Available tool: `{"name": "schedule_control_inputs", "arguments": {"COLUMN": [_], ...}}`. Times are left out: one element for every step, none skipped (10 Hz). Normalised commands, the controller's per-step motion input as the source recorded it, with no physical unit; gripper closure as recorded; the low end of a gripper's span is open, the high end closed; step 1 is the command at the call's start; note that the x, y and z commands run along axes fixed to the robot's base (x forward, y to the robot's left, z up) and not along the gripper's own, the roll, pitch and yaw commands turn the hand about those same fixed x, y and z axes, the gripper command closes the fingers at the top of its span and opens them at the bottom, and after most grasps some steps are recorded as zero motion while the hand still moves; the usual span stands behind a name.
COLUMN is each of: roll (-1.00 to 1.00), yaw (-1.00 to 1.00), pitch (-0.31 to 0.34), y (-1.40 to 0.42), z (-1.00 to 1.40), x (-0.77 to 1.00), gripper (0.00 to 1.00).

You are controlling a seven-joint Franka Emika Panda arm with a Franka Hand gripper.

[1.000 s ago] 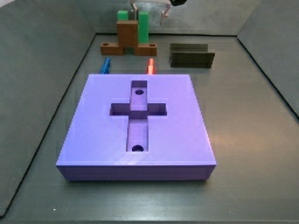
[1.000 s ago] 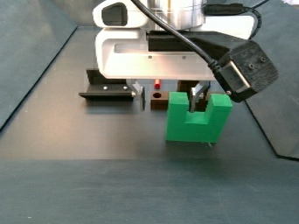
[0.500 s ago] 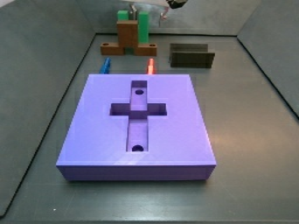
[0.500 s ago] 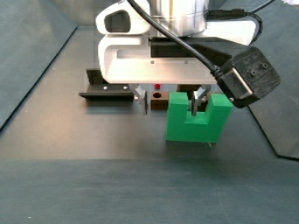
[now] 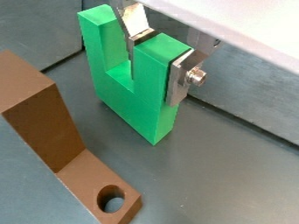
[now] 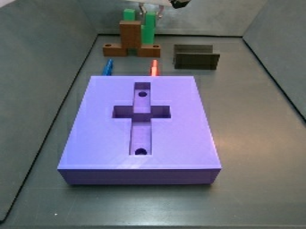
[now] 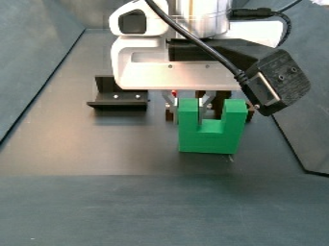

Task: Pick up the green object. Move up. Move to above the board. Insert the green object.
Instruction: Pick up the green object.

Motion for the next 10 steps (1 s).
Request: {"name": "schedule_control_inputs", "arguments": {"roll": [0.0,0.0,0.0,0.0,0.0,0.0,0.0,0.0,0.0,0.0], "yaw": [0.0,0.0,0.0,0.0,0.0,0.0,0.0,0.0,0.0,0.0], "pitch": [0.0,0.0,0.0,0.0,0.0,0.0,0.0,0.0,0.0,0.0], "y": [0.0,0.0,0.0,0.0,0.0,0.0,0.0,0.0,0.0,0.0], "z": [0.0,0.0,0.0,0.0,0.0,0.0,0.0,0.0,0.0,0.0], "x": [0.0,0.0,0.0,0.0,0.0,0.0,0.0,0.0,0.0,0.0], "gripper": [1.0,1.0,1.0,1.0,1.0,1.0,1.0,1.0,1.0,1.0]}}
